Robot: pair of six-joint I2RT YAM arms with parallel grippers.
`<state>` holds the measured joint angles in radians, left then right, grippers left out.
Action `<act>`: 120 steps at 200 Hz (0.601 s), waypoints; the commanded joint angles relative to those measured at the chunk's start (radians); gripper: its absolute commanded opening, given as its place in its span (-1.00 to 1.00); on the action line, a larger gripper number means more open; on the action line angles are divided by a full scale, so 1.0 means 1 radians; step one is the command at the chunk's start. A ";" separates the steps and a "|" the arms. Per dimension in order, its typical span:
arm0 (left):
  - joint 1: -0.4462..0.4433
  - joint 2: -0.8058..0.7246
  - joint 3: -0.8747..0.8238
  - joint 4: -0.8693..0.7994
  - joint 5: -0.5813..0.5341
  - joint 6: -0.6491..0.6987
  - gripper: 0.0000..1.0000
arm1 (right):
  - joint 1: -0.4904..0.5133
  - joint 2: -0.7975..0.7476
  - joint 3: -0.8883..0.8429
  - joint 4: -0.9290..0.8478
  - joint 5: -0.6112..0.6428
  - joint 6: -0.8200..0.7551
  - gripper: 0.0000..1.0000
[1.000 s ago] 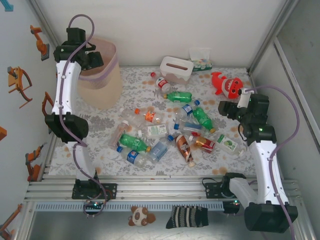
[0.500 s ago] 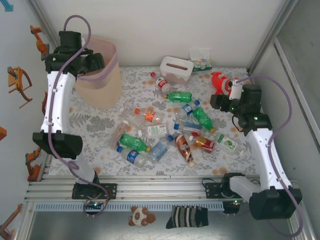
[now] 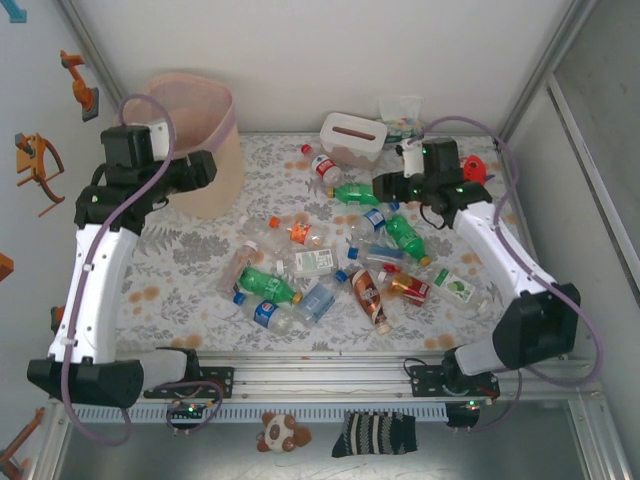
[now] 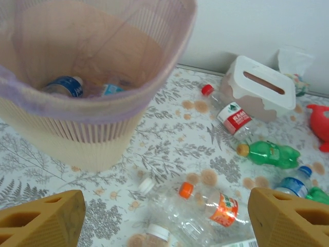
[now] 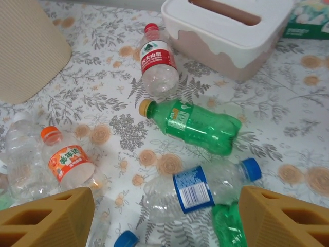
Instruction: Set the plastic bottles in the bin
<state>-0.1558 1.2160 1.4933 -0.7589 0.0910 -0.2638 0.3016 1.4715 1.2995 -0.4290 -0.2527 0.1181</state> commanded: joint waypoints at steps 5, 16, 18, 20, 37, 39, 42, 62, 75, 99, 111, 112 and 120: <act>-0.001 -0.066 -0.077 0.075 0.066 -0.029 0.67 | 0.030 0.102 0.095 0.027 0.021 0.003 0.49; -0.001 -0.091 -0.108 0.092 0.073 -0.039 0.69 | 0.038 0.151 0.126 0.035 0.016 0.009 0.49; -0.001 -0.095 -0.113 0.096 0.075 -0.042 0.69 | 0.039 0.161 0.132 0.036 0.016 0.010 0.49; -0.001 -0.097 -0.119 0.099 0.079 -0.044 0.69 | 0.041 0.170 0.139 0.035 0.015 0.012 0.49; -0.002 -0.120 -0.141 0.111 0.102 -0.063 0.70 | 0.053 0.246 0.200 0.021 0.019 0.015 0.50; -0.001 -0.121 -0.143 0.112 0.104 -0.065 0.70 | 0.055 0.252 0.206 0.020 0.019 0.014 0.50; -0.001 -0.123 -0.147 0.112 0.108 -0.068 0.70 | 0.056 0.266 0.217 0.018 0.020 0.014 0.50; -0.001 -0.140 -0.170 0.115 0.117 -0.078 0.70 | 0.062 0.351 0.282 0.008 0.017 0.018 0.50; -0.001 -0.151 -0.186 0.116 0.115 -0.080 0.70 | 0.062 0.408 0.333 -0.016 0.008 0.022 0.51; 0.000 -0.156 -0.192 0.079 0.114 -0.082 0.70 | 0.065 0.506 0.414 -0.031 -0.001 0.029 0.53; -0.001 -0.163 -0.198 0.074 0.120 -0.086 0.70 | 0.064 0.551 0.446 -0.024 -0.015 0.036 0.55; -0.001 -0.164 -0.199 0.074 0.120 -0.087 0.70 | 0.064 0.555 0.449 -0.024 -0.016 0.037 0.55; -0.001 -0.170 -0.206 0.075 0.123 -0.090 0.70 | 0.064 0.589 0.479 -0.026 -0.026 0.045 0.56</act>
<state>-0.1558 1.0740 1.3056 -0.6724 0.1848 -0.3302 0.3599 1.9869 1.7004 -0.4374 -0.2501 0.1379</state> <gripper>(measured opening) 0.851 0.773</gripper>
